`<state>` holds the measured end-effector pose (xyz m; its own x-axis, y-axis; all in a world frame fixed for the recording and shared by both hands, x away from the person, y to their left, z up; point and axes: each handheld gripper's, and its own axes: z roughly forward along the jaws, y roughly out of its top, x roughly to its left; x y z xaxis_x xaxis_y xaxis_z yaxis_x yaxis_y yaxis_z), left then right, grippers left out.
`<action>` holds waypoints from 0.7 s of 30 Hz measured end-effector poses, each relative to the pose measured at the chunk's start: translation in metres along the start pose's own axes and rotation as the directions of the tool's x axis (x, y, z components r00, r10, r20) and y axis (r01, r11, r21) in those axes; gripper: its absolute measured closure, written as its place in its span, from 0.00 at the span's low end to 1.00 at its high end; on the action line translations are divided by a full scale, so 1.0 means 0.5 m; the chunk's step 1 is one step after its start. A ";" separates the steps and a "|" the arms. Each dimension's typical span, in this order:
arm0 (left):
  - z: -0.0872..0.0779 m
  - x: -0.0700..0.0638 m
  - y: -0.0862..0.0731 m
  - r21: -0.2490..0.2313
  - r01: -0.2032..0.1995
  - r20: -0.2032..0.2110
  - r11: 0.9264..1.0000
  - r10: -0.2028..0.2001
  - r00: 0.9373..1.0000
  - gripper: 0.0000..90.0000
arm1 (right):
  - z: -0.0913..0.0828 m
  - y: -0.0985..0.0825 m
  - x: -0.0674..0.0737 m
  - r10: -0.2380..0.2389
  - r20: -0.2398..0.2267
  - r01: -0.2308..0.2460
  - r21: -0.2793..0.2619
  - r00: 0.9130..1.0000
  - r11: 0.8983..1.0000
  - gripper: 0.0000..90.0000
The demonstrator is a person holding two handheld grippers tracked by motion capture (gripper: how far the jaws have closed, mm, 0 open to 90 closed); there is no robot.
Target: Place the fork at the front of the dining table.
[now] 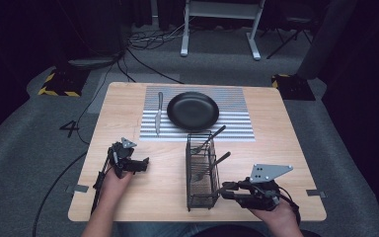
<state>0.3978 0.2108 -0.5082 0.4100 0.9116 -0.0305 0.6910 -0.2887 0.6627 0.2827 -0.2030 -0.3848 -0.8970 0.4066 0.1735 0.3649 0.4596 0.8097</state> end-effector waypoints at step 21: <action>0.000 0.000 0.000 -0.001 0.002 0.001 1.000 -0.002 1.000 0.01 | 0.002 0.034 -0.009 -0.001 -0.008 0.000 -0.086 1.000 0.996 0.96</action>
<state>0.3977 0.2107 -0.5083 0.4092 0.9119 -0.0323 0.6914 -0.2869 0.6630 0.2933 -0.1965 -0.3724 -0.8991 0.4002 0.1774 0.3422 0.3898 0.8550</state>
